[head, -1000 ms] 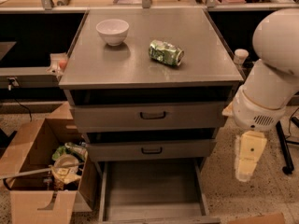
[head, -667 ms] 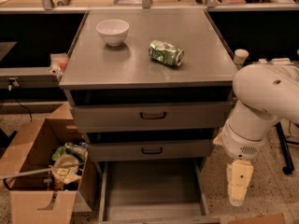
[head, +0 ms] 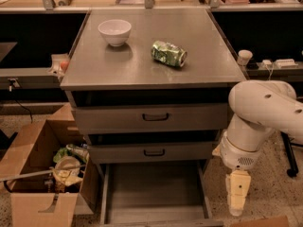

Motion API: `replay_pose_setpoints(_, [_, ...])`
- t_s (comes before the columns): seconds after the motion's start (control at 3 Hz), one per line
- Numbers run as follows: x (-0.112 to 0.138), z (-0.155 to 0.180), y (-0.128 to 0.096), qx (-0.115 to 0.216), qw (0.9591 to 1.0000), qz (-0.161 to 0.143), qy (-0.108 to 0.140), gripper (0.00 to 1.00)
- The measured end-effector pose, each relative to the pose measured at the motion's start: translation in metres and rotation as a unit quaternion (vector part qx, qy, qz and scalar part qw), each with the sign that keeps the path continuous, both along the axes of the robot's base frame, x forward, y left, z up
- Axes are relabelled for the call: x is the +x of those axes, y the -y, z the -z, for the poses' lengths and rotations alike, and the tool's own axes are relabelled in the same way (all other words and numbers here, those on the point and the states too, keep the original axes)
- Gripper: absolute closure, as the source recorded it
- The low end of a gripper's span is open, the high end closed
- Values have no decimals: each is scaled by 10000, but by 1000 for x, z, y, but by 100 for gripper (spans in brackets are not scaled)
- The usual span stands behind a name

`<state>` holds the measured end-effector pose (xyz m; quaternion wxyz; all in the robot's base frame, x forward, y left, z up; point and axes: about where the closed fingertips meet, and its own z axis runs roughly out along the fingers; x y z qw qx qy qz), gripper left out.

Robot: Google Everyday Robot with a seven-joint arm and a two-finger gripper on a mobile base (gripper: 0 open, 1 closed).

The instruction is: Close bottom drawer

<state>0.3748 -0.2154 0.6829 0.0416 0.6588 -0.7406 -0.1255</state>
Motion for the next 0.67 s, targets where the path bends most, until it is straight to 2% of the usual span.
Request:
replay_pose_setpoints(0.33, [-15,62,-4,46,9991,-341,-265,0])
replay_pose_setpoints(0.67, [-36,132,-18,115,9951,-773,-602,0])
